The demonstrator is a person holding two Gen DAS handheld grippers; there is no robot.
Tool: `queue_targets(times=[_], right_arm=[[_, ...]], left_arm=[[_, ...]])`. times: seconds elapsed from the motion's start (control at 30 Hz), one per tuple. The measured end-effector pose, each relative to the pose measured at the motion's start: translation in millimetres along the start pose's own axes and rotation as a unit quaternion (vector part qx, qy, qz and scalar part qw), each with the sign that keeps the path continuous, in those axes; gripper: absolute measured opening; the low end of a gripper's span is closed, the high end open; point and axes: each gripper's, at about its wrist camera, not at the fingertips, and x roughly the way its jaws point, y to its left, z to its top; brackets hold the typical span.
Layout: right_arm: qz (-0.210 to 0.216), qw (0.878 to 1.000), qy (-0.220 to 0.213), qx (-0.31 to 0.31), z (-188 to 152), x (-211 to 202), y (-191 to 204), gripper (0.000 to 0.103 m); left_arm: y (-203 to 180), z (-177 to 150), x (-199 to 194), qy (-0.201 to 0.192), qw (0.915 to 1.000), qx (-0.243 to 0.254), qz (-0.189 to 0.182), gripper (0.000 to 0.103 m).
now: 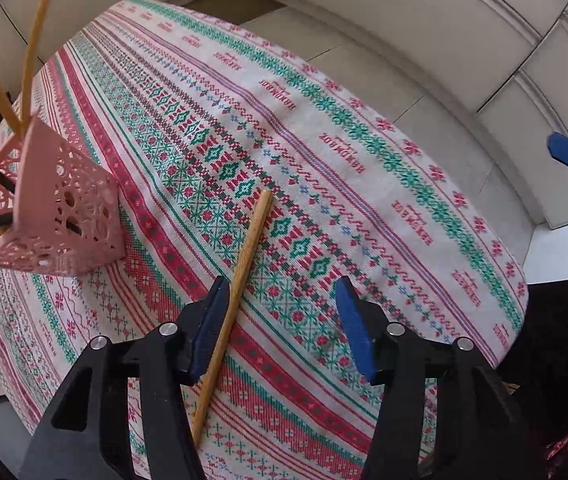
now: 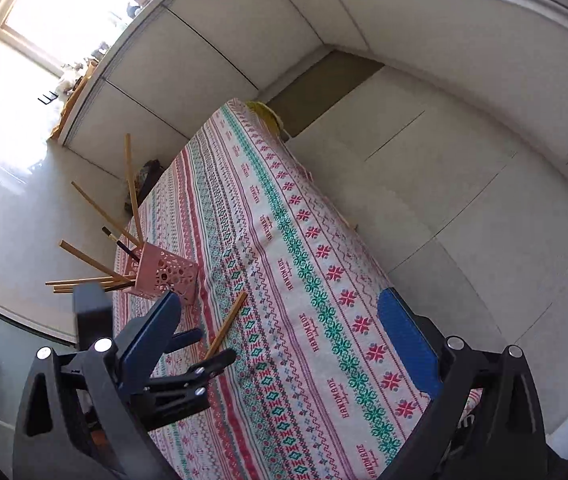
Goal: Organize utensils
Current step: 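Grasp the last chopstick on the cloth with the left gripper and lift it, then lower the chopstick into the pink holder and open the left gripper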
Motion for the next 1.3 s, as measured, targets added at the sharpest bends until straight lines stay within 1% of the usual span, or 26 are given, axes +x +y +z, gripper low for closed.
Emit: queue_targets(times=[0.03, 0.13, 0.2, 0.27, 0.3, 0.33, 0.37, 0.4, 0.43, 0.47, 0.5, 0.57, 0.63, 0.67, 0.73, 0.8, 0.83, 0.9, 0.97, 1.0, 1.07, 1.1, 1.13, 1.2, 1.27, 1.3], right_arm=[[0.012, 1.000, 0.002, 0.002, 1, 0, 1, 0.096], [0.031, 0.999, 0.008, 0.001, 1, 0, 5, 0.096], [0.041, 0.999, 0.015, 0.009, 1, 1, 4, 0.096], [0.055, 0.998, 0.022, 0.025, 2, 1, 0, 0.096], [0.060, 0.997, 0.022, 0.033, 2, 0, -3, 0.096], [0.062, 0.997, 0.021, 0.040, 3, 0, -5, 0.096], [0.061, 0.997, 0.021, 0.046, 4, 0, -7, 0.096], [0.060, 0.996, 0.023, 0.054, 4, 1, -9, 0.096], [0.061, 0.996, 0.027, 0.062, 4, 2, -12, 0.096], [0.063, 0.995, 0.033, 0.068, 4, 5, -14, 0.096], [0.066, 0.994, 0.038, 0.075, 3, 7, -16, 0.096], [0.072, 0.992, 0.049, 0.087, 1, 12, -18, 0.096], [0.070, 0.993, 0.050, 0.087, -2, 14, -16, 0.096], [0.066, 0.993, 0.046, 0.083, -4, 14, -14, 0.096], [0.059, 0.995, 0.042, 0.073, -7, 16, -11, 0.096], [0.050, 0.996, 0.044, 0.065, -12, 20, -8, 0.096], [0.047, 0.996, 0.047, 0.064, -14, 22, -7, 0.096], [0.044, 0.996, 0.053, 0.065, -18, 27, -7, 0.096], [0.041, 0.996, 0.054, 0.066, -21, 30, -7, 0.096], [0.038, 0.996, 0.051, 0.064, -22, 30, -7, 0.096], [0.036, 0.996, 0.046, 0.060, -21, 29, -7, 0.096], [0.036, 0.997, 0.045, 0.061, -21, 28, -7, 0.096], [0.035, 0.996, 0.044, 0.062, -20, 28, -8, 0.096], [0.034, 0.996, 0.046, 0.068, -18, 29, -11, 0.096], [0.035, 0.995, 0.052, 0.076, -16, 32, -15, 0.096], [0.038, 0.995, 0.054, 0.079, -15, 33, -16, 0.096]], left_arm=[[1, 5, 6, 0.006, 1.0000, 0.003, 0.007, 0.052], [4, 19, 18, 0.021, 0.9997, 0.005, 0.006, 0.052], [7, 26, 31, 0.042, 0.9991, 0.006, 0.001, 0.049], [14, 29, 34, 0.047, 0.9987, -0.005, -0.019, 0.046], [16, 29, 35, 0.048, 0.9987, -0.004, -0.018, 0.042], [18, 28, 35, 0.047, 0.9987, -0.003, -0.018, 0.036], [21, 26, 35, 0.044, 0.9988, -0.007, -0.019, 0.025], [25, 21, 33, 0.041, 0.9989, -0.012, -0.019, 0.017], [26, 14, 32, 0.035, 0.9991, -0.016, -0.019, 0.011], [28, 3, 28, 0.028, 0.9994, -0.018, -0.012, 0.008], [27, -9, 26, 0.019, 0.9997, -0.018, -0.001, 0.006], [27, -31, 18, -0.009, 0.9991, -0.040, 0.006, 0.006], [30, -54, -4, -0.070, 0.9953, -0.067, 0.002, 0.006], [32, -66, -18, -0.101, 0.9913, -0.084, 0.002, 0.006], [35, -92, -53, -0.169, 0.9790, -0.115, -0.002, 0.006], [30, -113, -90, -0.231, 0.9620, -0.145, 0.002, 0.006], [32, -126, -111, -0.268, 0.9503, -0.159, 0.004, 0.006], [24, -129, -152, -0.329, 0.9276, -0.176, 0.018, 0.006], [29, -136, -192, -0.393, 0.8998, -0.185, 0.041, 0.006], [32, -137, -210, -0.418, 0.8874, -0.188, 0.052, 0.006], [38, -135, -244, -0.469, 0.8597, -0.189, 0.074, 0.006], [42, -130, -258, -0.487, 0.8483, -0.189, 0.085, 0.006], [43, -126, -271, -0.500, 0.8397, -0.191, 0.092, 0.006], [51, -113, -289, -0.518, 0.8270, -0.193, 0.104, 0.006], [55, -97, -297, -0.527, 0.8197, -0.188, 0.124, 0.006], [59, -87, -296, -0.527, 0.8187, -0.187, 0.131, 0.006]])
